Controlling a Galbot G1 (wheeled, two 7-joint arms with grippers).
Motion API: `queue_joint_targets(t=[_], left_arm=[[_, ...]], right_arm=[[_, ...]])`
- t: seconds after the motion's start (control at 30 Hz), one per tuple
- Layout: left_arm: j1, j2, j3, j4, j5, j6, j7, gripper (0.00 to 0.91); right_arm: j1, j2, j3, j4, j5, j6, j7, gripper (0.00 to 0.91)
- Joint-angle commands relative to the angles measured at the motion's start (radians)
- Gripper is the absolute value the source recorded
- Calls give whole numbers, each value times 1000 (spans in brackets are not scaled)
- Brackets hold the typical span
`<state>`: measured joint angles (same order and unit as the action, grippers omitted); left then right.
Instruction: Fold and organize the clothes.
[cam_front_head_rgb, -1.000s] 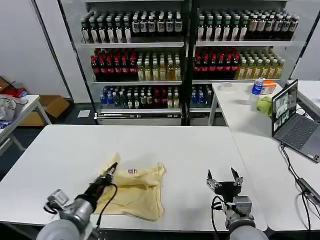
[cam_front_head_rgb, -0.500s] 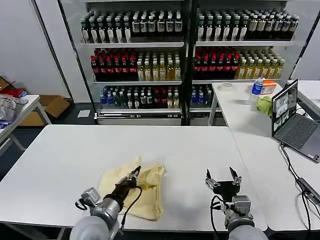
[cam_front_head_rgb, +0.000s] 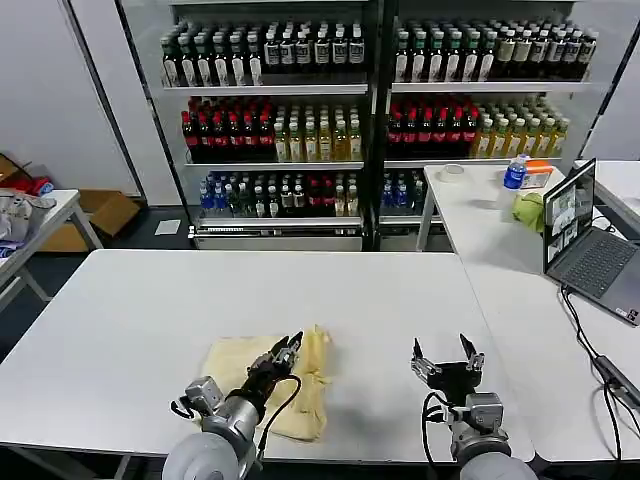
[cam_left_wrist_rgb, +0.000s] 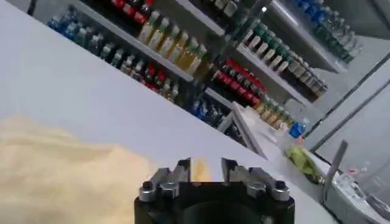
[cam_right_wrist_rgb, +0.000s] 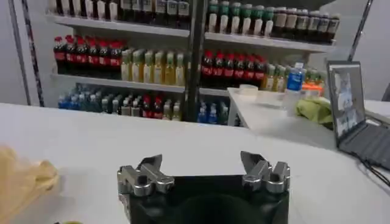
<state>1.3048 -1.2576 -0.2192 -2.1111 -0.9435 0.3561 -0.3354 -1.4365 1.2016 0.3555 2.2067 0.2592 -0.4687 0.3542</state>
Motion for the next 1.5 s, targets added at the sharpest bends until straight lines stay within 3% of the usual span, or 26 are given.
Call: queue_joint_targets(t=[0.03, 0.2, 0.4, 1.03, 1.5], left_arm=[[102, 54, -106, -153, -51, -11, 51, 907], [189, 147, -318, -159, -54, 27, 57, 907], [252, 212, -425, -88, -62, 70, 77, 907], [166, 205, -377, 150, -143, 152, 157, 907], [140, 188, -373, 173, -221, 150, 171, 907]], right_arm=[[-1, 8, -5, -1, -7, 1, 0, 907], [-8, 17, 0, 2, -13, 1, 0, 907], [-20, 24, 4, 5, -20, 1, 0, 907], [-59, 18, 44, 26, -24, 1, -4, 907], [-80, 19, 58, 43, -26, 0, -3, 907]])
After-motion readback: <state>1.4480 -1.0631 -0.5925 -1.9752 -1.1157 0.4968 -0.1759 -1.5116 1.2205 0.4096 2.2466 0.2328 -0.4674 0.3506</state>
